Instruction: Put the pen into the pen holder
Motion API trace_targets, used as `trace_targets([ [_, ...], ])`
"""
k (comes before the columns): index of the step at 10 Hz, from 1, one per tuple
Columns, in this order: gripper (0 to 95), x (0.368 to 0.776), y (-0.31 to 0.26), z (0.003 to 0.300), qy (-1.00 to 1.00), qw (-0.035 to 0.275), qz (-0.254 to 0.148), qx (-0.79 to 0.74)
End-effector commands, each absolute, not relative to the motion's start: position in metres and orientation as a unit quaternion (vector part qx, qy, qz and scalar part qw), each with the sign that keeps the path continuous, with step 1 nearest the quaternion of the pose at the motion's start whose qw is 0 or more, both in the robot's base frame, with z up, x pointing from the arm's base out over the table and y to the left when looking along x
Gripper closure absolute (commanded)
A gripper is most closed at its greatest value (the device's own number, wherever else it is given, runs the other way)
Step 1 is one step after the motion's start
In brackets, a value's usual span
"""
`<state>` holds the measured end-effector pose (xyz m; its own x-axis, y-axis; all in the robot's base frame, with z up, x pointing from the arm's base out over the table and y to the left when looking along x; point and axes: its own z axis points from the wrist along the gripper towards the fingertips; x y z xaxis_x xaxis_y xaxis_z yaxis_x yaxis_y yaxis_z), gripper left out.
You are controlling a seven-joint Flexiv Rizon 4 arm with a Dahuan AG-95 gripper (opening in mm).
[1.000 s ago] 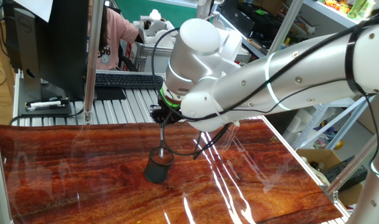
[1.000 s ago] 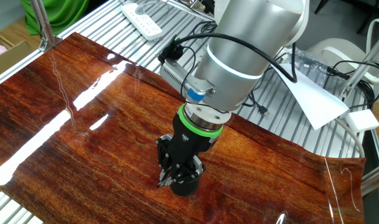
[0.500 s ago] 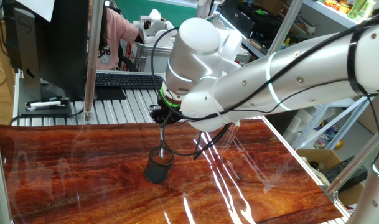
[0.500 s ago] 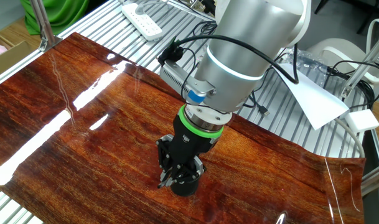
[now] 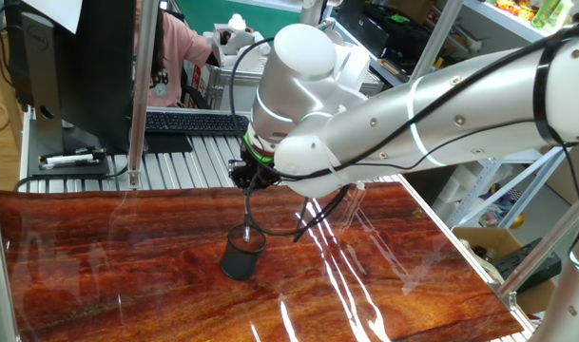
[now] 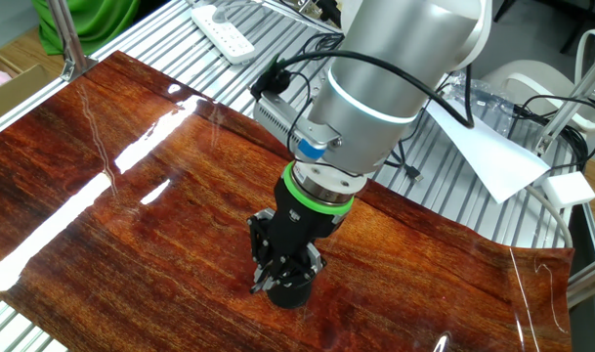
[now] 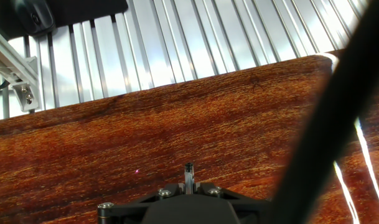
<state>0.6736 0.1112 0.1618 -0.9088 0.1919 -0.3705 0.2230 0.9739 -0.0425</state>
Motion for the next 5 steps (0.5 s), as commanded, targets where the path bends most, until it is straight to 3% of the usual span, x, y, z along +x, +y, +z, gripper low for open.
trace_targets([
  [1, 95.0, 0.6727, 0.1113, 0.1618, 0.976, 0.186, -0.042, 0.107],
  [5, 95.0, 0.6749, 0.1153, 0.1555, 0.974, 0.191, -0.041, 0.113],
])
